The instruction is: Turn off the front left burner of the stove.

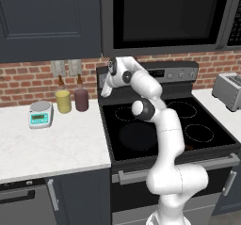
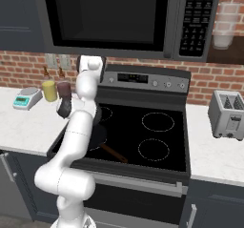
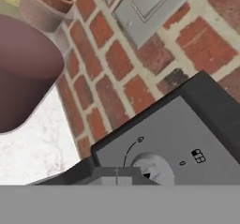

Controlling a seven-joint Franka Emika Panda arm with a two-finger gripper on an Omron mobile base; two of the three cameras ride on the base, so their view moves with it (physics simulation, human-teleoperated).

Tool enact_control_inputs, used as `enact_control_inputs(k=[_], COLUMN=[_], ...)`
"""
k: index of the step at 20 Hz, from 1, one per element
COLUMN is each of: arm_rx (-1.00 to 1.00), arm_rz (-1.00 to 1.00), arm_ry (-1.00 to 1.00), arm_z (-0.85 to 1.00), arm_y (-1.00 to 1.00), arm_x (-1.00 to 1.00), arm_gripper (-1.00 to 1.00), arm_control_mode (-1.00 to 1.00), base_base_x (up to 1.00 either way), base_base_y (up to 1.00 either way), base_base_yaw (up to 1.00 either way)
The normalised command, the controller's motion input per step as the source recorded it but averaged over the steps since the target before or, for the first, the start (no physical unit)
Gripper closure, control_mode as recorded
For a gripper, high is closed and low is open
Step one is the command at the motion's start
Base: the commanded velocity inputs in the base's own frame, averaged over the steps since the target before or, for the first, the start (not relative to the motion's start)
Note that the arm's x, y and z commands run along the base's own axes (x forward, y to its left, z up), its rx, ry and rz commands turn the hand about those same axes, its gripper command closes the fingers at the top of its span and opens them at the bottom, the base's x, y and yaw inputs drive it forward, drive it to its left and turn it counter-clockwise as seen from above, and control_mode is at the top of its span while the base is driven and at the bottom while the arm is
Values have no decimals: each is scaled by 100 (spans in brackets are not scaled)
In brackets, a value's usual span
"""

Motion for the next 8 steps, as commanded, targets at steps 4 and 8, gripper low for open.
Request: enact_control_inputs(k=[4,8], arm_rx=[34,20], arm_rz=[-56,-65], arm_ry=[0,0], arm_z=[4,0], arm_y=[-4,0], arm_x=[0,0], arm_gripper=[100,100], arm_control_mode=[-100,-100], base_base_x=[0,0], base_base_y=[0,0], base_base_yaw=[0,0])
